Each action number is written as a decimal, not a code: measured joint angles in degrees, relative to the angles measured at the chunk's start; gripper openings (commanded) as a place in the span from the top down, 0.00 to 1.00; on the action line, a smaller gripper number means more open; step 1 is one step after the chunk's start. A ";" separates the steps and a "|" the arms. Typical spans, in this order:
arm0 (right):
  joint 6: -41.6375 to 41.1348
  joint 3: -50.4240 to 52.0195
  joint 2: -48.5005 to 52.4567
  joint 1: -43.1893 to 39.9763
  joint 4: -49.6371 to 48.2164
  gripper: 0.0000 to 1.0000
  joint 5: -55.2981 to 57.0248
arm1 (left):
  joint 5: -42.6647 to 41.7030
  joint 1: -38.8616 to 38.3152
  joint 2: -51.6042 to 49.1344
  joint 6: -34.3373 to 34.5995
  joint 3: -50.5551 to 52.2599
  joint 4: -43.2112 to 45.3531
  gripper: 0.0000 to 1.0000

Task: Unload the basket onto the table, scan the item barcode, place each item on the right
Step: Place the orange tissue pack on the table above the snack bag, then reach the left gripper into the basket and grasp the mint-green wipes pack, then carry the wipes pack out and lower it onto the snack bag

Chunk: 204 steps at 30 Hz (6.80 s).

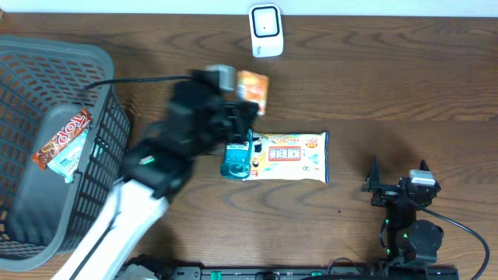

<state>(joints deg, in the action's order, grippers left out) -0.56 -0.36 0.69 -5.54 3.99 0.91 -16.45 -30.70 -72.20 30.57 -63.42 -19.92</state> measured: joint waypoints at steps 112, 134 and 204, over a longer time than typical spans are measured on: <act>0.00 0.00 0.00 0.00 0.04 0.01 -0.02 | 7.39 74.01 -25.05 -4.46 -6.29 -20.33 0.93; 0.00 0.00 0.00 0.00 0.00 0.01 0.00 | -29.14 40.54 12.24 2.54 -7.37 -8.04 0.93; 0.00 0.00 0.04 0.00 0.02 0.01 0.00 | -4.07 -16.72 -38.69 1.14 -7.65 10.19 0.92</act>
<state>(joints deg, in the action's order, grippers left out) -0.56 -0.36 0.73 -5.54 4.01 0.91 -20.51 -47.42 -110.89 31.70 -71.07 -9.74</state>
